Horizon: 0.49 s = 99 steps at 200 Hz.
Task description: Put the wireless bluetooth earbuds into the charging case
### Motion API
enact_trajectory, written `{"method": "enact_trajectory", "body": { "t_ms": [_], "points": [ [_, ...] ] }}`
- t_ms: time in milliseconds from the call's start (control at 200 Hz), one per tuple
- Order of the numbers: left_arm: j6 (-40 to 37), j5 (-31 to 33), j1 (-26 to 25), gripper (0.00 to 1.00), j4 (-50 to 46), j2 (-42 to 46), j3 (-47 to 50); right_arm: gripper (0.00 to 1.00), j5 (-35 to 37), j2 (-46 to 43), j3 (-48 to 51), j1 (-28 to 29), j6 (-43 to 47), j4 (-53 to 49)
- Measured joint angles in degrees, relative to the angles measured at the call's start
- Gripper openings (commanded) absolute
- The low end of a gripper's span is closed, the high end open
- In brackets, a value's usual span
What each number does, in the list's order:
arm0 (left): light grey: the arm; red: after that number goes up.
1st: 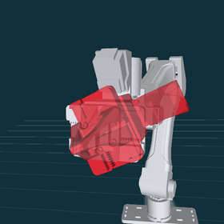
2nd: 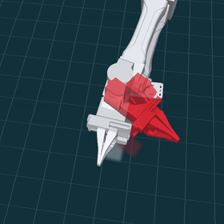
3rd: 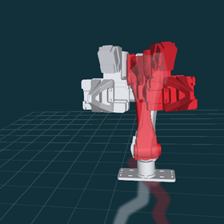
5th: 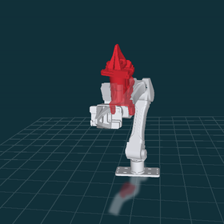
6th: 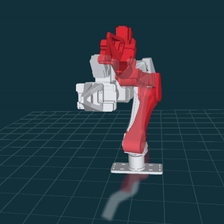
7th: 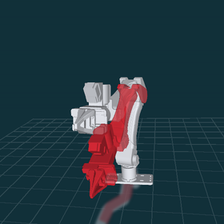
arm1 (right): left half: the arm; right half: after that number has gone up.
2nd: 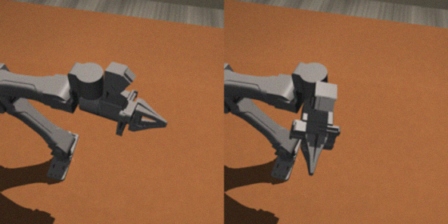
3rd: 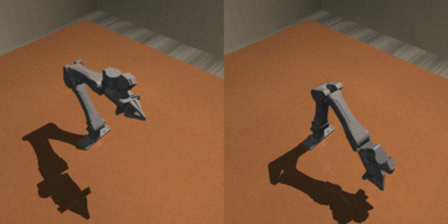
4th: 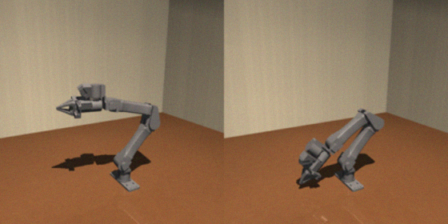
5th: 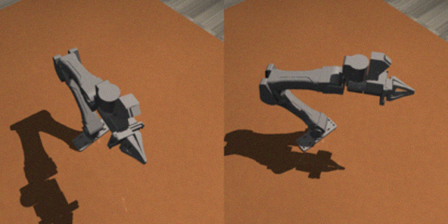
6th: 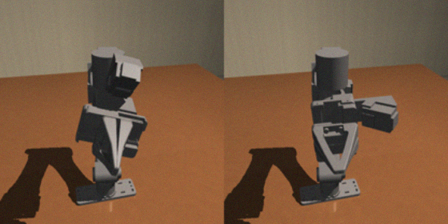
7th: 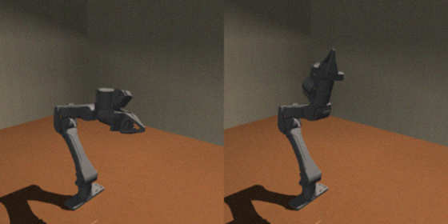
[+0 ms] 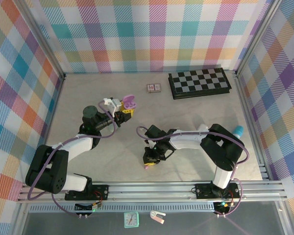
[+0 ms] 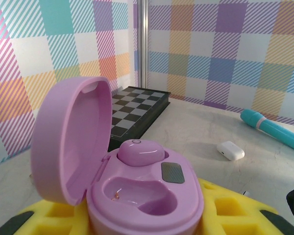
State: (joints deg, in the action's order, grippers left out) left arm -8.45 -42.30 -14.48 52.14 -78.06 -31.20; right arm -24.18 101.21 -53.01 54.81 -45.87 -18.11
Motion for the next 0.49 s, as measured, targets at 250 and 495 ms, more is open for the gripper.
{"method": "enact_trajectory", "body": {
  "t_ms": [250,495],
  "points": [
    [0.0,0.0,0.0,0.29,0.0,0.4,0.0,0.15,1.3,-4.9,1.7,-4.8,0.4,-0.6],
    [0.0,0.0,0.0,0.29,-0.7,0.5,0.0,0.15,3.8,-11.2,6.6,-16.0,3.1,-1.7]
  ]
}}
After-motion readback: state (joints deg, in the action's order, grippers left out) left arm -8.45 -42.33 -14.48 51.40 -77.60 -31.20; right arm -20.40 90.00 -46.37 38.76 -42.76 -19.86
